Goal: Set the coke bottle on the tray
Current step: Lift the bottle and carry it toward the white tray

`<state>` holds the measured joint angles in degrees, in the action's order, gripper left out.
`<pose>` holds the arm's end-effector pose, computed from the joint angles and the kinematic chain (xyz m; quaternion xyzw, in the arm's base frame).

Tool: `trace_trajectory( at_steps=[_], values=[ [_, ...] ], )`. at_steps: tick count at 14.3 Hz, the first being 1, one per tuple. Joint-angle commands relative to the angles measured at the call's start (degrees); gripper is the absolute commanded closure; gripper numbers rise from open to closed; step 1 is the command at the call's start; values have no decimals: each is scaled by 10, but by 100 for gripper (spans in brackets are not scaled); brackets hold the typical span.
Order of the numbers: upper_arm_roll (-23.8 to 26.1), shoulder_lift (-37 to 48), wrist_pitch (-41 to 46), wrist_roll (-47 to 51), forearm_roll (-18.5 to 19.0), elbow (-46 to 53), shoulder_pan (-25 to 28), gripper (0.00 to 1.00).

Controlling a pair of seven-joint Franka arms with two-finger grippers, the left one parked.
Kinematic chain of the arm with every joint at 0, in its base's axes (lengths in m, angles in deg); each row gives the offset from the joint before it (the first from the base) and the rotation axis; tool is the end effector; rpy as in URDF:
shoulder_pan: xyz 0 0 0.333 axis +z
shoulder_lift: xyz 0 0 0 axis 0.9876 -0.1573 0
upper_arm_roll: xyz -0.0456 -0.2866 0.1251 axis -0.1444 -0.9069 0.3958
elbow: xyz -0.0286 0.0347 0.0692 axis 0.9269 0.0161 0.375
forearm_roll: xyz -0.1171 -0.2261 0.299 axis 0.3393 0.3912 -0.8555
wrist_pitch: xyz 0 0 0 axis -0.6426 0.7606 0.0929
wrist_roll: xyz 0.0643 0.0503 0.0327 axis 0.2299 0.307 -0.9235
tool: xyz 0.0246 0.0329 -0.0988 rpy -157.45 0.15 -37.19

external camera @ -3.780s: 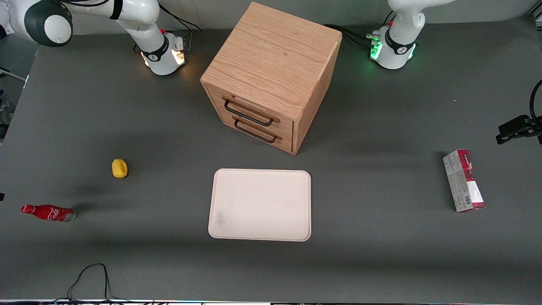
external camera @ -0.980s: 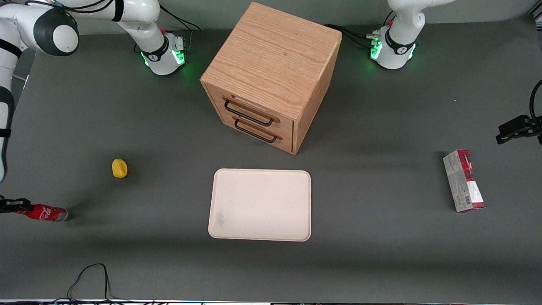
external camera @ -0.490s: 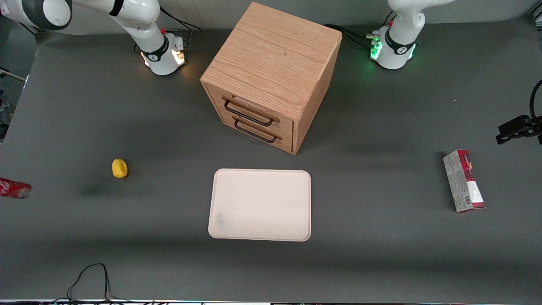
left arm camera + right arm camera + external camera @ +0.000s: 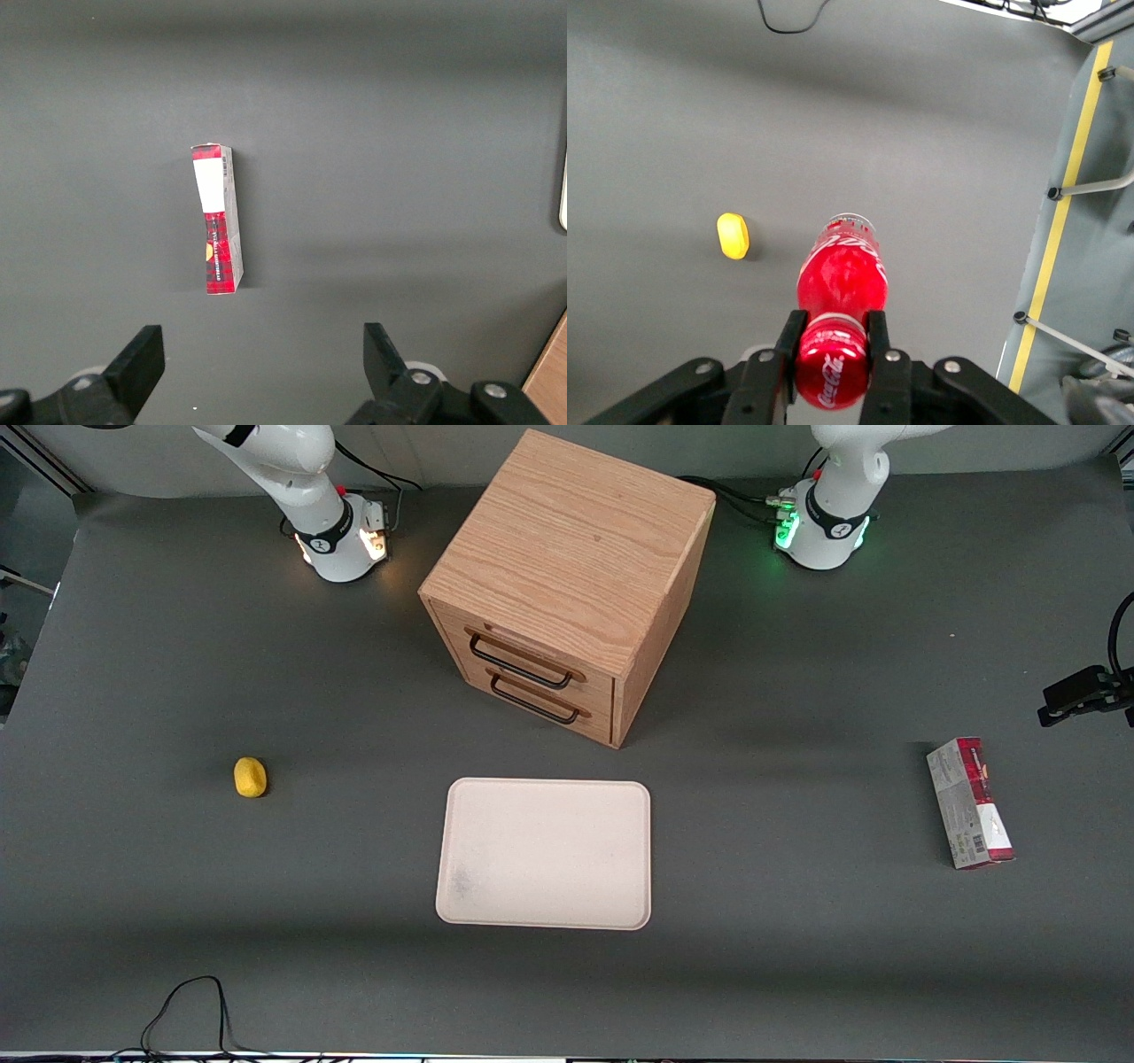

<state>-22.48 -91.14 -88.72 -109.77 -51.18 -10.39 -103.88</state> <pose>0.6035 -0.2537 0.6520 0.9944 0.0940 0.0039 0.0489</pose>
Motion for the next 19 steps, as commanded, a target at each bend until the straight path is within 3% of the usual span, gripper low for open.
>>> trace_trajectory(
  at_steps=[1, 4, 12, 19],
  values=[
    [36, 1, 13, 19, 7, 3, 22, 100],
    [79, 5, 34, 147, 7, 3, 78, 100],
    [84, -6, 30, 499, 6, 4, 309, 100],
    [184, -26, -14, 698, 7, 3, 350, 100]
  ],
)
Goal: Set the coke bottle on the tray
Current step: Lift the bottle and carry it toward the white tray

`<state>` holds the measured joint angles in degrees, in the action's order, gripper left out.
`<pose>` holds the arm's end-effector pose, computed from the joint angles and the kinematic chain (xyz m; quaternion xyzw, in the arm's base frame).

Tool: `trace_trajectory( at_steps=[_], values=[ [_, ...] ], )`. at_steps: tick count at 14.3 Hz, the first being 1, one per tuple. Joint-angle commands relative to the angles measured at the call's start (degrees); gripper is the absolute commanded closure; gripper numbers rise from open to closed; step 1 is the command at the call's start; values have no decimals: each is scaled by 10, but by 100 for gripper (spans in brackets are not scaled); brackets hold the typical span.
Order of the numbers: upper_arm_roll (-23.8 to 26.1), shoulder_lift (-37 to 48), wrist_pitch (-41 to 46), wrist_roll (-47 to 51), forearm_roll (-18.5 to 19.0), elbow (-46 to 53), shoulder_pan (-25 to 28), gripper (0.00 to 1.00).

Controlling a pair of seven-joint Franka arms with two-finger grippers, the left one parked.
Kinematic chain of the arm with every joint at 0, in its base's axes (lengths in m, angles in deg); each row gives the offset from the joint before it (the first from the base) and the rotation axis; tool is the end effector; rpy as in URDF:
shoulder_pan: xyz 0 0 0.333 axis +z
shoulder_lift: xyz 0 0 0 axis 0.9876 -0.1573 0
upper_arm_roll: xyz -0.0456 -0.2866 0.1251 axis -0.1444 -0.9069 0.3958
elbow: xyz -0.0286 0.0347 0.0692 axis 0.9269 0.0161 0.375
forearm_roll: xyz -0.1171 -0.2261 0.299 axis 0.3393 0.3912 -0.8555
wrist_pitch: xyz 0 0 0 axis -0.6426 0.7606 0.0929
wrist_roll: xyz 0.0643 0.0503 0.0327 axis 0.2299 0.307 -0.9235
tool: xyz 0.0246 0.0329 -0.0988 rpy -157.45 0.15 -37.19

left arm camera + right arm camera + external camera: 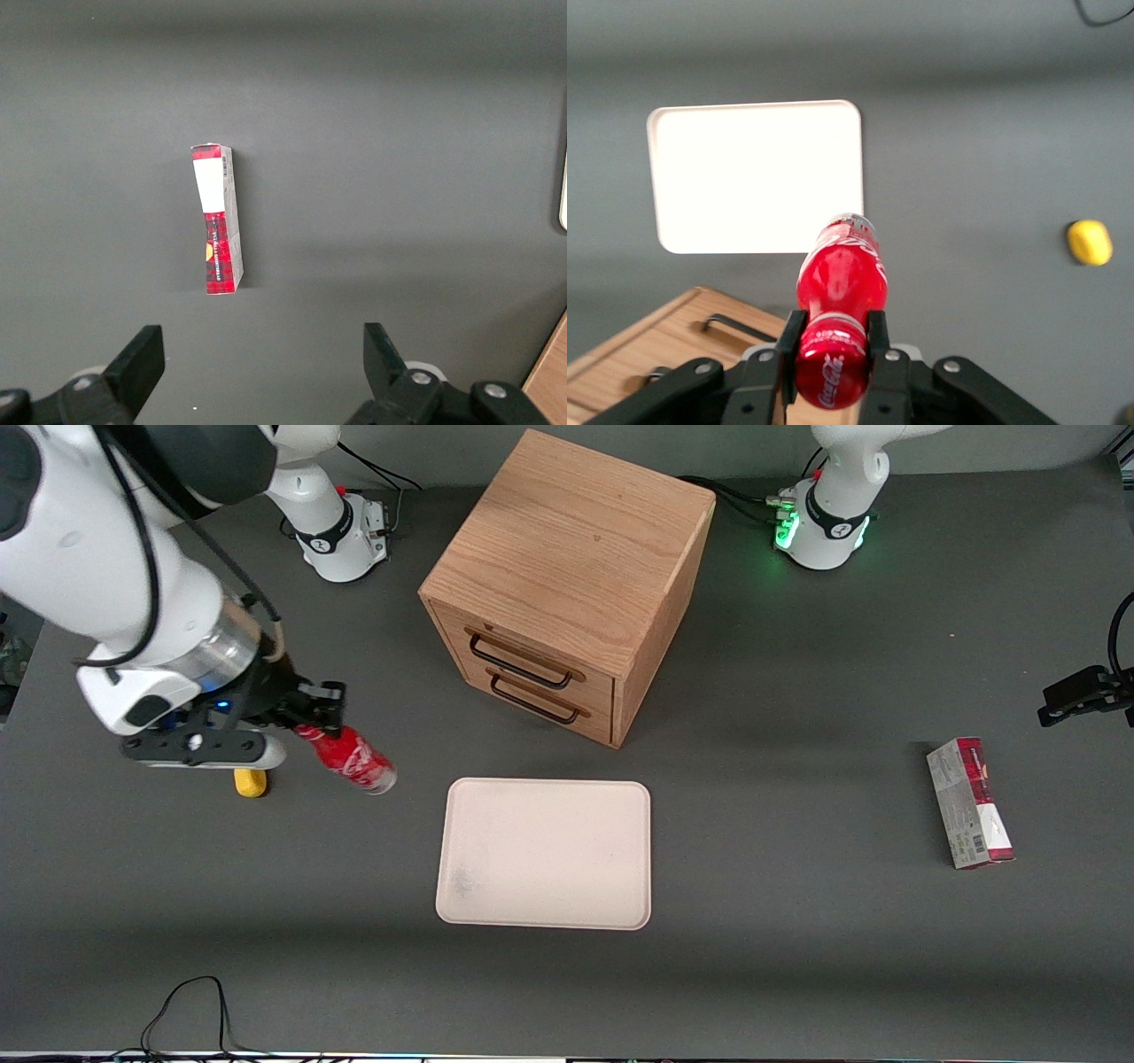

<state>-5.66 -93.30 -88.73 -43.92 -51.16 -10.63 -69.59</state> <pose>0.6088 0.2610 0.6343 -0.9984 0.0496 -0.0011 0.0276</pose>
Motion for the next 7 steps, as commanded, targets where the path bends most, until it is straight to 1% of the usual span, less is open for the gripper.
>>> trace_trajectory(
  at_steps=[1, 4, 7],
  values=[
    [16, -8, -16, 40, 8, 6, 15, 100],
    [13, -33, -30, 37, 15, 6, 23, 100],
    [15, -82, -64, 30, 60, 6, 24, 100]
  ],
)
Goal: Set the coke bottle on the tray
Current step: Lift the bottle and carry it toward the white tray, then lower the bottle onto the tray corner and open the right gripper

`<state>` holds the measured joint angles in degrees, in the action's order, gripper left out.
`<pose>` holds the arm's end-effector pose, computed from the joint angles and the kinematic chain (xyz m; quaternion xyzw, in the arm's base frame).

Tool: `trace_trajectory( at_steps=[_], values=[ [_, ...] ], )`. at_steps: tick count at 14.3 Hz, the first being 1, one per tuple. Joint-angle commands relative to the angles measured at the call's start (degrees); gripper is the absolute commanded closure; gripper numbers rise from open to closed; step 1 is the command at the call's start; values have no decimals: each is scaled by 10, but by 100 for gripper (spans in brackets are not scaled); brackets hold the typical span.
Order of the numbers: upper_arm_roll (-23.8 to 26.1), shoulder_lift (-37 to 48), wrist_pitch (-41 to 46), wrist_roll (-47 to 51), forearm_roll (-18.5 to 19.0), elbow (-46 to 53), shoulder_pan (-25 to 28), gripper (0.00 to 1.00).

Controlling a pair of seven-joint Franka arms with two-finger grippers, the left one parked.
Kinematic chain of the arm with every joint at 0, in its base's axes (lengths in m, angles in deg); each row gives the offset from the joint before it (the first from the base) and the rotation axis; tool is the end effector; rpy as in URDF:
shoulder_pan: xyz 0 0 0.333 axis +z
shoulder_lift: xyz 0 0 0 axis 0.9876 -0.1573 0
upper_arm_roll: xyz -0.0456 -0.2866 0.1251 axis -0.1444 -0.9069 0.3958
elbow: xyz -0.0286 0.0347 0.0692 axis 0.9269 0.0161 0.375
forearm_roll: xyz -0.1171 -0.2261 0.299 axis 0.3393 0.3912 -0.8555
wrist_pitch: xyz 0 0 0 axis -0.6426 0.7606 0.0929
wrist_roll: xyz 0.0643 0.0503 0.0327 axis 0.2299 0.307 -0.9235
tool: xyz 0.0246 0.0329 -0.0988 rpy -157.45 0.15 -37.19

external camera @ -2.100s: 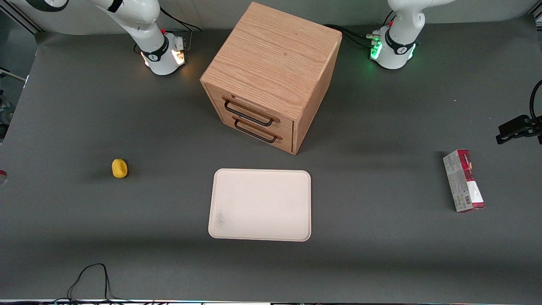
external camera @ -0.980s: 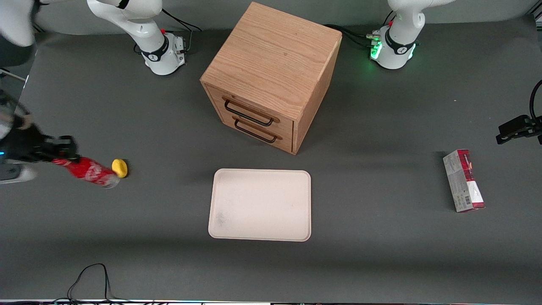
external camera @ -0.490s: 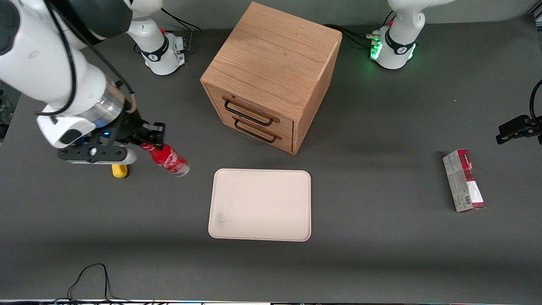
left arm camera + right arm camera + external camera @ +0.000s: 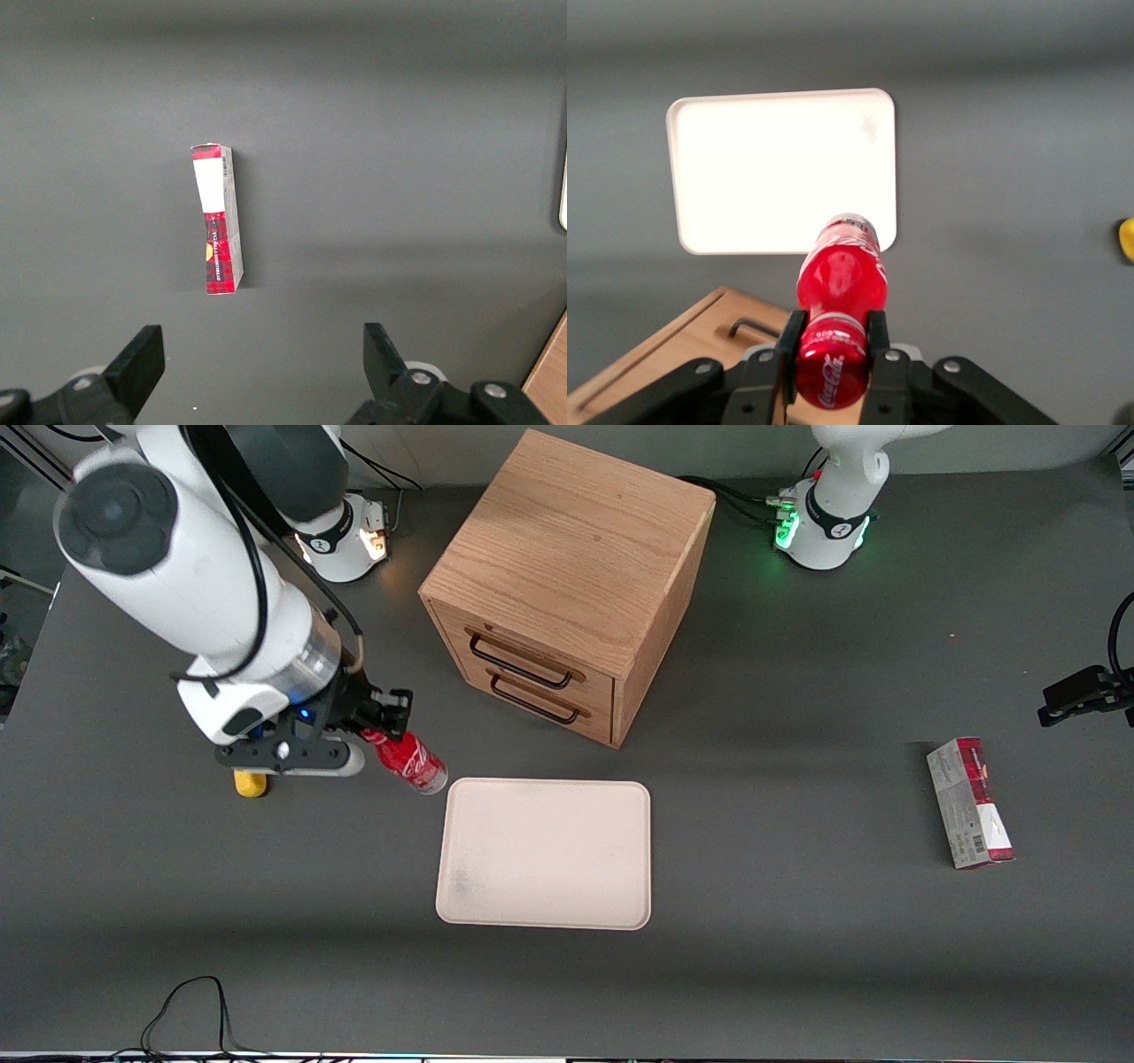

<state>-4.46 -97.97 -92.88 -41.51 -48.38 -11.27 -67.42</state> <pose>0.6253 0.2970 0.5830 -0.9988 0.0470 0.0020 0.0168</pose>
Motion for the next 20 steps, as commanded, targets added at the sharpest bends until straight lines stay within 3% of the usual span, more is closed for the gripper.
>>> trace_trajectory(
  at_steps=[1, 7, 9, 20],
  values=[
    [3, -53, -37, 6, 36, 12, 3, 100],
    [0, -143, -105, 6, 40, 10, 3, 100],
    [0, -165, -117, 4, 60, 10, 3, 100],
    [0, -224, -174, 5, 94, 4, 3, 100]
  ],
)
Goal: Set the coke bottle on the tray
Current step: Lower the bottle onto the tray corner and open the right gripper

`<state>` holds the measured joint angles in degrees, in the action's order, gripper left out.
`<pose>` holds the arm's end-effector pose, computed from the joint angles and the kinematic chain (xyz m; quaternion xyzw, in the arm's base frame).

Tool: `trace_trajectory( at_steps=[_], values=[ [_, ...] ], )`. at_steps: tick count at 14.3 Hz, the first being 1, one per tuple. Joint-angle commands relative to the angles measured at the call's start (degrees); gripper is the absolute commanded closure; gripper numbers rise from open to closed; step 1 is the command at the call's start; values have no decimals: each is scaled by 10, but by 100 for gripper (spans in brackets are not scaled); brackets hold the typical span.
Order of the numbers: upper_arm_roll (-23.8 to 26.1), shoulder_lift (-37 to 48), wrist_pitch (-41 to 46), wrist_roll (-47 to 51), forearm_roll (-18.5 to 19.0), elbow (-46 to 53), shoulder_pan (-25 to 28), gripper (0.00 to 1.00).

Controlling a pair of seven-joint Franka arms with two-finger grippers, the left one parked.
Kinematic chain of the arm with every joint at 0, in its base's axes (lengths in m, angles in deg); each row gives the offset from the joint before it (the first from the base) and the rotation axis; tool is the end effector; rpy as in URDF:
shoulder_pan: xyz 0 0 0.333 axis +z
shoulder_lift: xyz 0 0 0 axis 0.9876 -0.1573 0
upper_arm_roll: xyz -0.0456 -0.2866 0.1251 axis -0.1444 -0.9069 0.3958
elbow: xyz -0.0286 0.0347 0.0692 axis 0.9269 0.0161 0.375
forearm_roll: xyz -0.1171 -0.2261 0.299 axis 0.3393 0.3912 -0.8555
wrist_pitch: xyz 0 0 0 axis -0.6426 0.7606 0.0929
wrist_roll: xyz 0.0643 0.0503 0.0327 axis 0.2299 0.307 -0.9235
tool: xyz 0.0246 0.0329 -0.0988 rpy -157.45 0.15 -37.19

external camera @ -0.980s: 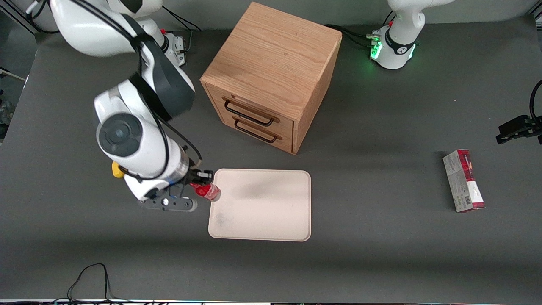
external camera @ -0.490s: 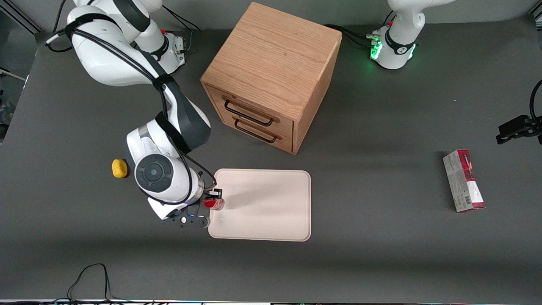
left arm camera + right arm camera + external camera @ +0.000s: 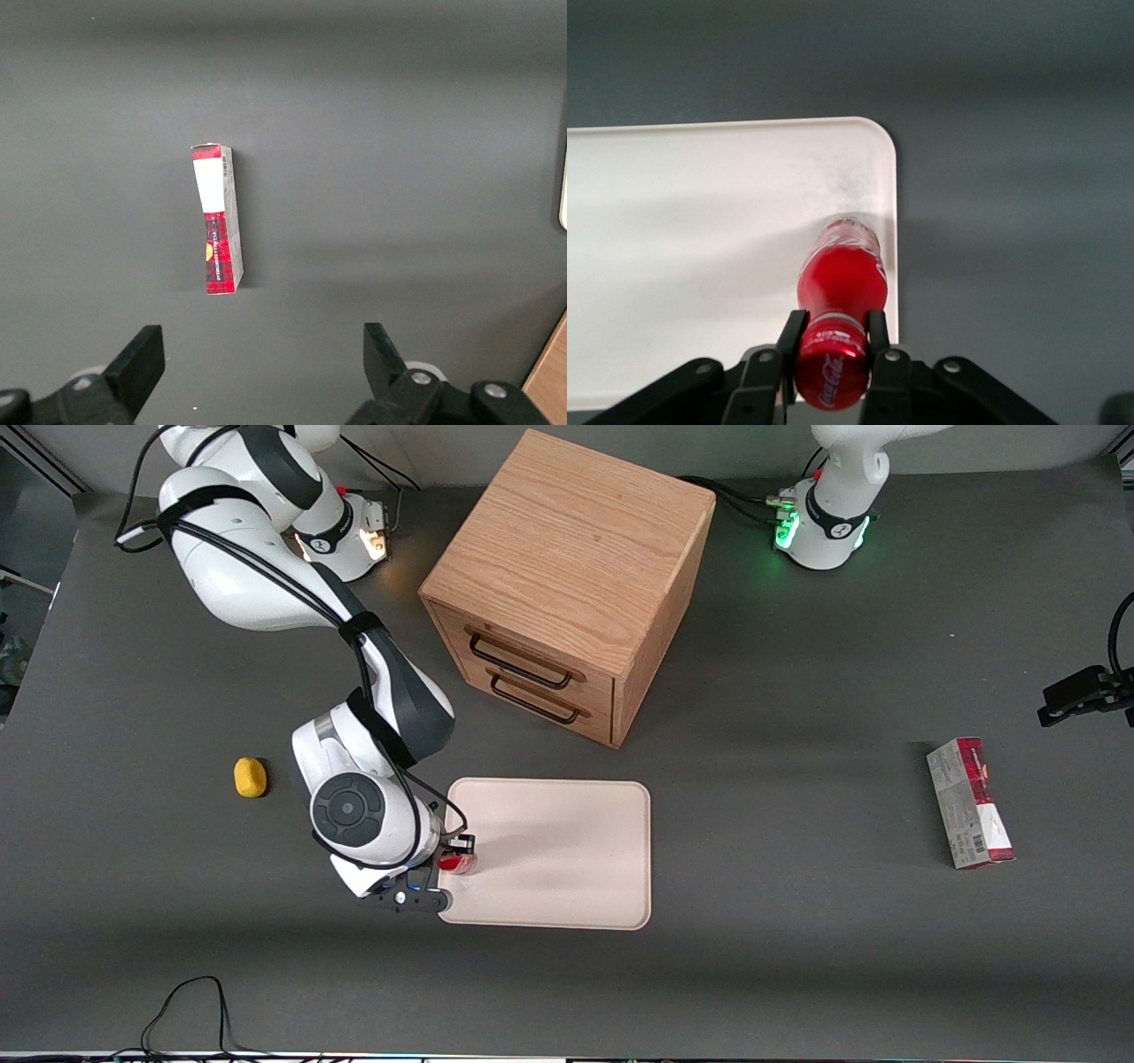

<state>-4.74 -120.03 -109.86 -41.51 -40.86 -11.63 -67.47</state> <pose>0.7073 0.3096 0.3247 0.9983 -0.0468 -0.0287 0.0171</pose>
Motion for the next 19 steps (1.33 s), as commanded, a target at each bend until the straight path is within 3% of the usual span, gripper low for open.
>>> trace_trajectory(
  at_steps=[1, 3, 4, 5, 6, 12, 19],
  values=[
    [2, -4, -5, 5, 18, 8, 3, 100],
    [1, -5, -8, 9, 18, 8, 3, 100],
    [2, -5, -9, 12, 18, 8, 3, 88],
    [2, -5, -11, 14, 18, 6, 3, 33],
    [2, -5, -12, 14, 17, 4, 3, 2],
    [2, 35, 24, 15, 13, 4, 3, 0],
    [8, 181, 238, 17, 8, 4, 19, 0]
  ],
)
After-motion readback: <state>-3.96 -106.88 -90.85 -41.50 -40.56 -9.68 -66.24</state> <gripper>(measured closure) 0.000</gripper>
